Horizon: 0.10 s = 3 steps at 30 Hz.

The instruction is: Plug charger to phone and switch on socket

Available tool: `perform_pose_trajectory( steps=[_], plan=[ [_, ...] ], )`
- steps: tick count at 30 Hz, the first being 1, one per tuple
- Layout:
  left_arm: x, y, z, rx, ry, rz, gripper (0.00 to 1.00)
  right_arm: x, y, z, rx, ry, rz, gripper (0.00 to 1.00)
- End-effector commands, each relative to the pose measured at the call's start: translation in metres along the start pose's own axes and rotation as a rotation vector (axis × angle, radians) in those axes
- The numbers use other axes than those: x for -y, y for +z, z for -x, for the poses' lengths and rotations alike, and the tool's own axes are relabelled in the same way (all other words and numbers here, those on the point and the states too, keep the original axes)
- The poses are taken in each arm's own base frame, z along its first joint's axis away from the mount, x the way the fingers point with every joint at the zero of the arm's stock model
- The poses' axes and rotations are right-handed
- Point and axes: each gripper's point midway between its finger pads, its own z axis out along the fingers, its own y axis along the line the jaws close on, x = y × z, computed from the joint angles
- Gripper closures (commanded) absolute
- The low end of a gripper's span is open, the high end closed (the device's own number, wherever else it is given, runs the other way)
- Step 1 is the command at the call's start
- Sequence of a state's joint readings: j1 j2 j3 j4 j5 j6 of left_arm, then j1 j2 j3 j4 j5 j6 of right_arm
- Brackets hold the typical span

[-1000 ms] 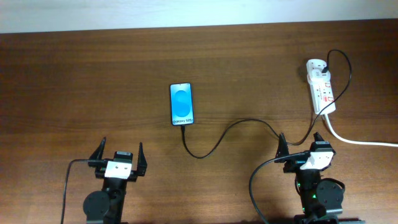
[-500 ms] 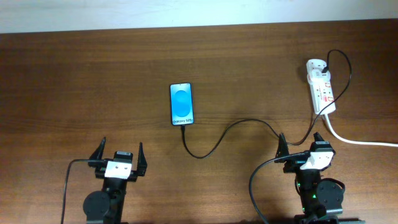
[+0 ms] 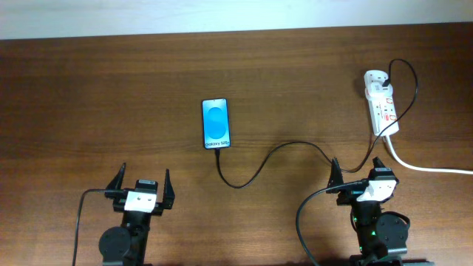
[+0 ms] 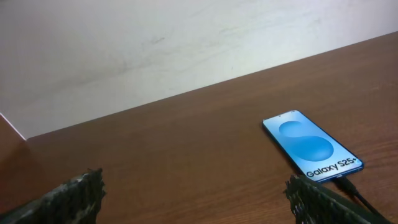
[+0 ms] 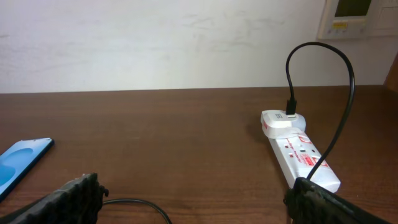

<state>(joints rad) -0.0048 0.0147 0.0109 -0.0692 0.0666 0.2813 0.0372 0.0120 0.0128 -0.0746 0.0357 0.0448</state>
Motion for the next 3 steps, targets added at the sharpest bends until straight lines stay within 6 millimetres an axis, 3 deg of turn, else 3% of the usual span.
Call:
perform_pose_trajectory(
  steps=[1,3],
  plan=[
    [-0.0026,-0.0004,-0.0017,-0.005,0.011,0.014,0.01,-0.0006,0.0,-0.0029,-0.004,-0.008,0.003,0.02],
    [-0.0026,-0.0004,-0.0017,-0.005,0.011,0.014,0.01,-0.0006,0.0,-0.0029,-0.004,-0.008,0.003,0.02]
  ],
)
